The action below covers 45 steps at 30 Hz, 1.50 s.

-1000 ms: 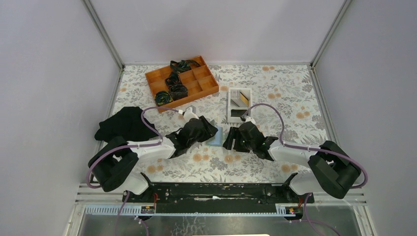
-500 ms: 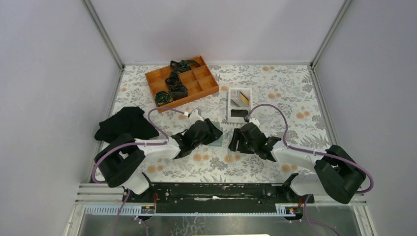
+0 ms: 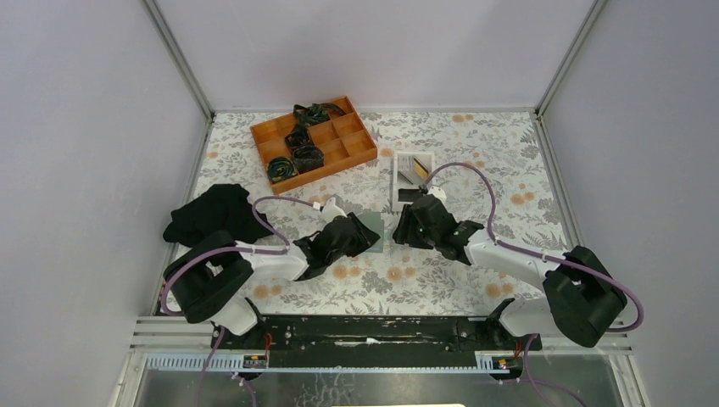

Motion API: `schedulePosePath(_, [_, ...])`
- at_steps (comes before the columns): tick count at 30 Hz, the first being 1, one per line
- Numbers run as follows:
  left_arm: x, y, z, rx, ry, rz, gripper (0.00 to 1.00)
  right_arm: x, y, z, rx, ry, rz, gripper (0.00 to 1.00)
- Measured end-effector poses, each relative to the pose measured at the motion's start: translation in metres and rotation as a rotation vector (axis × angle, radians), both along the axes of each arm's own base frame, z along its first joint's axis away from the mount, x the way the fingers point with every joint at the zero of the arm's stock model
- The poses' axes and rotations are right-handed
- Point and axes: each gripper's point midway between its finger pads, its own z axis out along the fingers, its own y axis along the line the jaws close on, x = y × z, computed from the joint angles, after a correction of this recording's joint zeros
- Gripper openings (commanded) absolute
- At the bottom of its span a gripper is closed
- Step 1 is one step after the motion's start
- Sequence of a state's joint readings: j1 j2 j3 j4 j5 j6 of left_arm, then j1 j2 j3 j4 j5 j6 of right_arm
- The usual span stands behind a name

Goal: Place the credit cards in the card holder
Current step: Close the card holder at the center of the board.

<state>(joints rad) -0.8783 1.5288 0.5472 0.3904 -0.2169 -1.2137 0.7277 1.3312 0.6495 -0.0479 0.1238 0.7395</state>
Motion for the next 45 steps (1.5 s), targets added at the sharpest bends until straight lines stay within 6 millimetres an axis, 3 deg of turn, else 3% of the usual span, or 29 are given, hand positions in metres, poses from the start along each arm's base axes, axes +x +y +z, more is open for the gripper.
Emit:
schedulePosePath(7, [-0.005, 0.002, -0.009, -0.008, 0.015, 0.005, 0.22, 0.015, 0.005, 0.01, -0.016, -0.007, -0.014, 0.55])
schedulePosePath(14, [-0.007, 0.002, -0.018, 0.001, 0.037, 0.002, 0.17, 0.024, 0.012, 0.006, -0.053, 0.023, -0.006, 0.51])
schedulePosePath(31, [-0.007, 0.001, -0.023, 0.016, 0.048, -0.001, 0.17, 0.035, 0.02, -0.002, -0.101, 0.06, 0.009, 0.36])
schedulePosePath(45, [-0.005, -0.002, -0.023, 0.031, 0.047, -0.013, 0.17, 0.037, 0.022, -0.005, -0.121, 0.077, 0.016, 0.14])
